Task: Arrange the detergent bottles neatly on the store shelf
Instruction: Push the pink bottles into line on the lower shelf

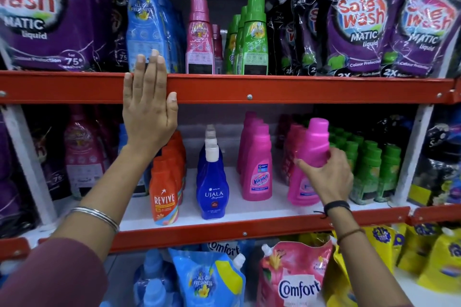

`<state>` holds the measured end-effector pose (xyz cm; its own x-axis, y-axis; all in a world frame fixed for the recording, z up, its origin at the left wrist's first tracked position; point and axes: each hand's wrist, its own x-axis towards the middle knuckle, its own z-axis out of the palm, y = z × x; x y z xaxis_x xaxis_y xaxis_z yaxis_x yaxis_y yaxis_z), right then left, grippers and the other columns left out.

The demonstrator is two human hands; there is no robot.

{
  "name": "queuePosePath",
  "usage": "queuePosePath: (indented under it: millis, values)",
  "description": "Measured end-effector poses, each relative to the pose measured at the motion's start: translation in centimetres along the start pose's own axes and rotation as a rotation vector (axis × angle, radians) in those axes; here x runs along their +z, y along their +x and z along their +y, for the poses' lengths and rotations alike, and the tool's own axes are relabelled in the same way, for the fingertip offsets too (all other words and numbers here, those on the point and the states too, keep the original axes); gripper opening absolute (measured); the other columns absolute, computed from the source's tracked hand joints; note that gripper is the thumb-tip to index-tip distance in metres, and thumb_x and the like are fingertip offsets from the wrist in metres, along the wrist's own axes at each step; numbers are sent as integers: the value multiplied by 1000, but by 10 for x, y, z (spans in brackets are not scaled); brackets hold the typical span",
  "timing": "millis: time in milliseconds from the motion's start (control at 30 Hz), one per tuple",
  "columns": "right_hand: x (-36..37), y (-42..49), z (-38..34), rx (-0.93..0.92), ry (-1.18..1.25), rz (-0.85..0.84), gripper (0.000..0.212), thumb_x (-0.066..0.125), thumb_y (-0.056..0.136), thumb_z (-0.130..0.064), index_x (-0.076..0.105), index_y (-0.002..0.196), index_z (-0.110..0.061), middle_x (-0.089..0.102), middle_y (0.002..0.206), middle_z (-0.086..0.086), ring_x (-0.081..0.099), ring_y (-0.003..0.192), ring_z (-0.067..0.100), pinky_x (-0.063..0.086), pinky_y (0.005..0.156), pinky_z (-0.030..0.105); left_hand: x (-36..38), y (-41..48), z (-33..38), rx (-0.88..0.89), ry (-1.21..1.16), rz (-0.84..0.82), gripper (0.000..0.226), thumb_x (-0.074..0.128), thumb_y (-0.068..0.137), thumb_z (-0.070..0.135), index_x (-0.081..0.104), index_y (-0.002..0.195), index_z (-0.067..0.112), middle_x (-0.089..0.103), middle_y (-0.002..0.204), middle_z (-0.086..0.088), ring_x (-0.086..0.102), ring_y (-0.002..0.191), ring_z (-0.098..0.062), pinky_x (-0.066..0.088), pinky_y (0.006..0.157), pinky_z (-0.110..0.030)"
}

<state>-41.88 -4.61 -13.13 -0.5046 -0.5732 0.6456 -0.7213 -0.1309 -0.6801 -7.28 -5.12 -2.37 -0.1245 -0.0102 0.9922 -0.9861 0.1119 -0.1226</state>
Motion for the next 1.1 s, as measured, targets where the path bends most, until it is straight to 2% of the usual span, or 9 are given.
queuePosePath:
  millis: [133, 233, 333, 533, 733, 867, 967, 1033, 1100]
  values:
    - [11, -19, -39, -51, 52, -47, 67, 80, 59, -53, 55, 100, -5, 60, 101, 14, 59, 91, 32, 39, 69, 35, -1, 0, -1, 3, 5, -15, 55, 25, 103, 30, 17, 152, 6, 22, 159, -13, 15, 147, -29, -5, 121, -33]
    - [22, -31, -58, -47, 64, -78, 70, 78, 58, -57, 54, 100, -7, 59, 101, 11, 59, 91, 32, 43, 70, 37, -1, 0, -2, 10, 6, -20, 55, 24, 103, 31, 17, 152, 6, 23, 159, -13, 16, 147, -29, -6, 121, -32]
    - [35, -42, -66, -25, 49, -99, 69, 79, 58, -56, 52, 99, -6, 59, 101, 12, 59, 91, 32, 40, 67, 34, -1, 0, -2, 16, 6, -19, 55, 25, 103, 30, 18, 152, 6, 23, 159, -13, 16, 147, -29, -5, 121, -33]
    - [51, -56, -66, 27, -15, -112, 74, 80, 57, -54, 50, 104, -6, 58, 107, 14, 57, 100, 34, 47, 74, 42, 0, -1, -2, 17, -8, -9, 55, 25, 103, 31, 19, 151, 6, 25, 158, -12, 18, 147, -29, -4, 121, -33]
    - [59, -60, -65, 58, -68, -109, 76, 80, 56, -56, 49, 105, -6, 57, 107, 15, 57, 101, 35, 48, 75, 44, 1, -1, -3, 19, -12, -8, 54, 27, 103, 30, 21, 151, 6, 26, 158, -12, 19, 146, -29, -3, 121, -34]
    - [58, -60, -65, 44, -96, -124, 80, 76, 57, -62, 47, 106, -6, 56, 109, 16, 55, 104, 35, 48, 75, 45, 0, -2, -1, 2, -22, -32, 54, 27, 103, 30, 21, 151, 6, 26, 158, -12, 19, 147, -29, -2, 121, -35]
    - [52, -63, -62, 20, -127, -149, 87, 64, 58, -75, 48, 106, -4, 55, 108, 17, 56, 102, 36, 49, 71, 45, -7, -2, 5, -55, -54, -76, 54, 28, 102, 29, 20, 151, 7, 23, 159, -12, 15, 148, -29, -1, 121, -36]
    - [49, -64, -55, 35, -38, -144, 87, 55, 62, -79, 51, 107, -4, 56, 109, 15, 57, 100, 34, 49, 72, 42, -14, -9, 19, -103, -155, -124, 56, 33, 101, 27, 18, 152, 8, 19, 160, -12, 10, 149, -28, -1, 121, -37]
    - [44, -66, -48, 87, 226, -149, 77, 50, 72, -74, 54, 110, -8, 55, 112, 8, 57, 102, 27, 49, 81, 40, -23, -25, 42, -136, -322, -181, 57, 35, 99, 25, 20, 152, 9, 16, 161, -11, 4, 150, -23, -2, 122, -36]
